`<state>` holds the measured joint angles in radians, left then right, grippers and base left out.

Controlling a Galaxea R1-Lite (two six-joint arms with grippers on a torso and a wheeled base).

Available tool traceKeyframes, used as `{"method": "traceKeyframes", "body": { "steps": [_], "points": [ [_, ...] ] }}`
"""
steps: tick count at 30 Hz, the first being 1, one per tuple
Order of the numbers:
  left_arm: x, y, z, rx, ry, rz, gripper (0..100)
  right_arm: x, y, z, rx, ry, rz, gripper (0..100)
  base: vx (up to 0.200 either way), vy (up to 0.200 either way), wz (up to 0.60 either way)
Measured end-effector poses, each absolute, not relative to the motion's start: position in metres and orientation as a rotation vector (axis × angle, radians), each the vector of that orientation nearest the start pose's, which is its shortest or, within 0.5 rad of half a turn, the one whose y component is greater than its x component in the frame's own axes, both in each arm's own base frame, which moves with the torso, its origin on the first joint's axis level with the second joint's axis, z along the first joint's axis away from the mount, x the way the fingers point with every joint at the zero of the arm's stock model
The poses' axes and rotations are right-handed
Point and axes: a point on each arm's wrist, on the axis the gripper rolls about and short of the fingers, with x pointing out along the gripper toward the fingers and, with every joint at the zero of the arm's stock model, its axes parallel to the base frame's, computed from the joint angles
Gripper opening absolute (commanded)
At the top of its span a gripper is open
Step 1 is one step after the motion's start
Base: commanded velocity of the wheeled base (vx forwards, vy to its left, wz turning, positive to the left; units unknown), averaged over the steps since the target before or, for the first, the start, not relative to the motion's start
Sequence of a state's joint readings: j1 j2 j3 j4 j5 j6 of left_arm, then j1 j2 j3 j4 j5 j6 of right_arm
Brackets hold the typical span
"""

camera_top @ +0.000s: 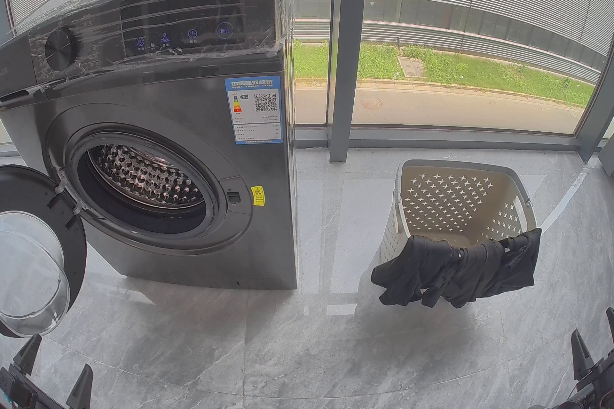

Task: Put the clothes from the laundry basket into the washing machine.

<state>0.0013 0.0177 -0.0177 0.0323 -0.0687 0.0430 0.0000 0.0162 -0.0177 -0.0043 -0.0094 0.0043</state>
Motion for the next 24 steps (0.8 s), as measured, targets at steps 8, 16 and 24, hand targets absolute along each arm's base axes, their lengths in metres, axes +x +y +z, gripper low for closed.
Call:
{"method": "traceKeyframes", "body": {
  "steps": [8, 16, 24],
  "points": [
    [-0.0228, -0.0016, 0.0775, 0.042, 0.031, -0.068, 100, -0.0229, -0.0002, 0.0811, 0.004, -0.005, -0.009, 100, 0.000, 0.000, -0.22],
    [-0.0228, -0.0016, 0.0775, 0.042, 0.031, -0.068, 100, -0.0229, -0.0002, 0.0811, 0.005, -0.005, -0.009, 100, 0.000, 0.000, 0.00],
    [-0.0229, -0.0016, 0.0775, 0.042, 0.030, -0.067, 100, -0.0229, -0.0002, 0.0811, 0.005, -0.005, -0.009, 100, 0.000, 0.000, 0.00]
  ]
}}
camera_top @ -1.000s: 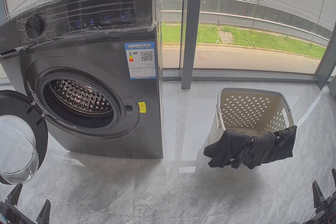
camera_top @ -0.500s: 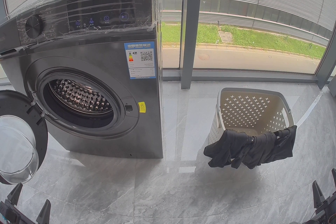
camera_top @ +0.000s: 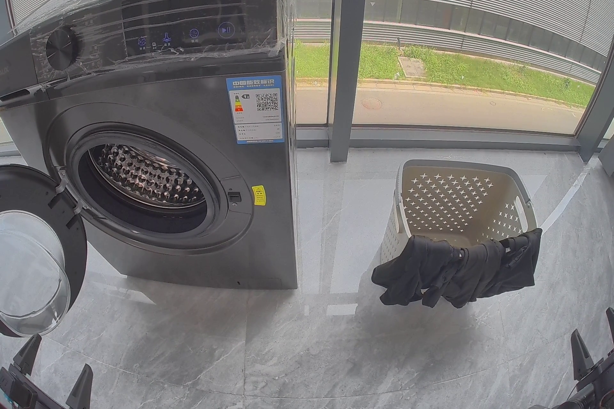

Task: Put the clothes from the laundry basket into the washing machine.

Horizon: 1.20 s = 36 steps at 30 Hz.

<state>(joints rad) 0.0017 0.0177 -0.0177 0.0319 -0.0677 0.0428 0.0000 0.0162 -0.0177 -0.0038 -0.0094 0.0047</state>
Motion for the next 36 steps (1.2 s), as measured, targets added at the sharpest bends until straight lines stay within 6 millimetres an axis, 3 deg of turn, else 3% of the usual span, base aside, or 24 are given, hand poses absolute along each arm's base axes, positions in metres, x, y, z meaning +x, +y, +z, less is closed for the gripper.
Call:
{"method": "traceKeyframes", "body": {
  "steps": [19, 36],
  "points": [
    [-0.0229, -0.0016, 0.0775, 0.047, 0.031, -0.067, 100, -0.0229, -0.0002, 0.0811, 0.005, -0.005, -0.009, 100, 0.000, 0.000, -0.09],
    [-0.0229, -0.0015, 0.0775, 0.048, 0.031, -0.066, 100, -0.0229, -0.0002, 0.0811, 0.005, -0.005, -0.009, 100, 0.000, -0.200, 0.00]
  ]
}}
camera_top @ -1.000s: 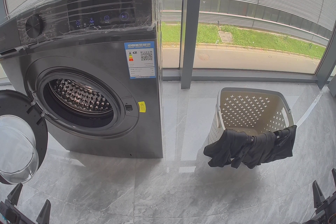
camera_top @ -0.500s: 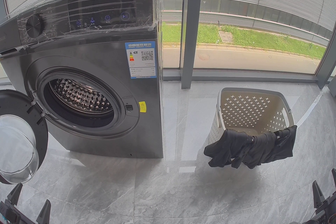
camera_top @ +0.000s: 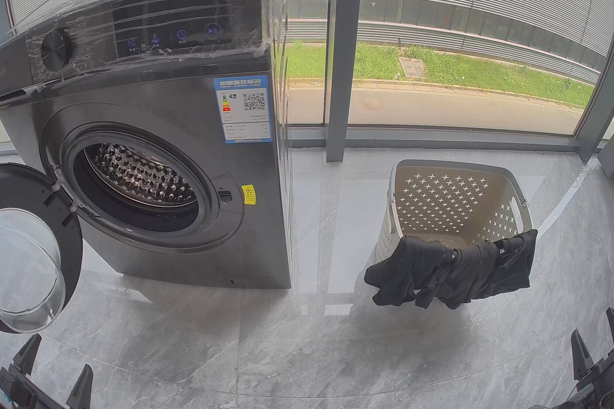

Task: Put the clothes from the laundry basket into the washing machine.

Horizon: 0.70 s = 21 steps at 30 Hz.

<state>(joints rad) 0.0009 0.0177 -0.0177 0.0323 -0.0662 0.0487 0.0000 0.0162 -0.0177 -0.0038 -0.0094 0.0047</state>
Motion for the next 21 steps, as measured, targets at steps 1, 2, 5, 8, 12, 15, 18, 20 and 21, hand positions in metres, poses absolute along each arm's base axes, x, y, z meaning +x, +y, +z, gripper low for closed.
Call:
{"method": "traceKeyframes", "body": {
  "steps": [1, 2, 5, 8, 12, 15, 18, 20, 21],
  "points": [
    [-0.0229, -0.0015, 0.0775, 0.048, 0.030, -0.066, 100, -0.0229, -0.0002, 0.0812, 0.004, -0.006, -0.009, 100, 0.000, -0.200, 0.00],
    [-0.0229, -0.0015, 0.0775, 0.047, 0.030, -0.066, 100, -0.0229, -0.0002, 0.0811, 0.005, -0.005, -0.009, 100, 0.000, 0.000, 0.00],
    [-0.0229, -0.0015, 0.0775, 0.047, 0.030, -0.065, 100, -0.0229, -0.0002, 0.0811, 0.004, -0.005, -0.009, 100, 0.000, 0.000, 0.00],
    [-0.0229, -0.0015, 0.0775, 0.047, 0.031, -0.065, 100, -0.0229, -0.0002, 0.0811, 0.004, -0.005, -0.009, 100, 0.000, 0.000, -0.40],
    [-0.0229, -0.0015, 0.0775, 0.046, 0.031, -0.066, 100, -0.0229, -0.0002, 0.0812, 0.004, -0.006, -0.009, 100, 0.000, 0.000, -0.15],
    [-0.0228, -0.0015, 0.0775, 0.047, 0.031, -0.065, 100, -0.0229, -0.0002, 0.0811, 0.004, -0.005, -0.010, 100, 0.000, 0.000, 0.00],
    [-0.0229, -0.0015, 0.0775, 0.047, 0.031, -0.066, 100, -0.0229, -0.0002, 0.0811, 0.004, -0.005, -0.010, 100, 0.000, 0.000, 0.00],
    [-0.0229, -0.0015, 0.0775, 0.047, 0.031, -0.066, 100, -0.0229, -0.0002, 0.0811, 0.004, -0.005, -0.009, 100, 0.000, 0.000, 0.00],
    [-0.0229, -0.0015, 0.0775, 0.047, 0.031, -0.066, 100, -0.0229, -0.0002, 0.0811, 0.004, -0.005, -0.010, 100, 0.000, 0.000, 0.00]
  ]
}}
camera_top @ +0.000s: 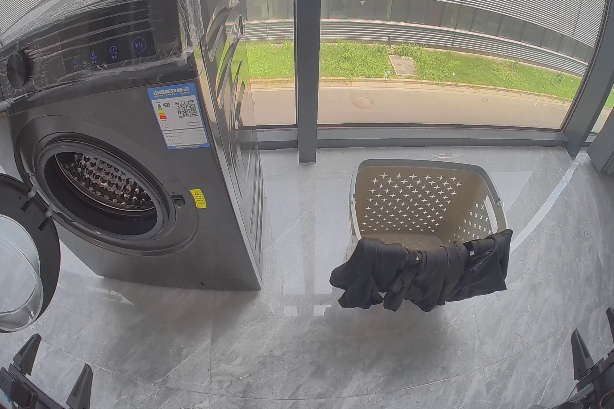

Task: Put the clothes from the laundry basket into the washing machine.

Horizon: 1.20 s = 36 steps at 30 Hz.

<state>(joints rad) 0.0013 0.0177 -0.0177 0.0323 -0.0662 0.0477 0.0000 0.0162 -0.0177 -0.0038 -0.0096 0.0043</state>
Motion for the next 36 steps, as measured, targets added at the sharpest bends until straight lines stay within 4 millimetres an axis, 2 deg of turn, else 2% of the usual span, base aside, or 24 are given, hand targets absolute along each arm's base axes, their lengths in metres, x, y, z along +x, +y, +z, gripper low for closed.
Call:
{"method": "traceKeyframes", "body": {
  "steps": [4, 16, 36],
  "points": [
    [-0.0229, -0.0015, 0.0775, 0.047, 0.031, -0.066, 100, -0.0229, -0.0002, 0.0812, 0.005, -0.006, -0.009, 100, 0.000, 0.000, 0.00],
    [-0.0229, -0.0015, 0.0775, 0.048, 0.031, -0.066, 100, -0.0229, -0.0002, 0.0812, 0.004, -0.006, -0.009, 100, 0.000, -0.200, 0.00],
    [-0.0229, -0.0015, 0.0775, 0.047, 0.031, -0.066, 100, -0.0229, -0.0002, 0.0811, 0.004, -0.005, -0.009, 100, 0.000, 0.000, -0.09]
  ]
}}
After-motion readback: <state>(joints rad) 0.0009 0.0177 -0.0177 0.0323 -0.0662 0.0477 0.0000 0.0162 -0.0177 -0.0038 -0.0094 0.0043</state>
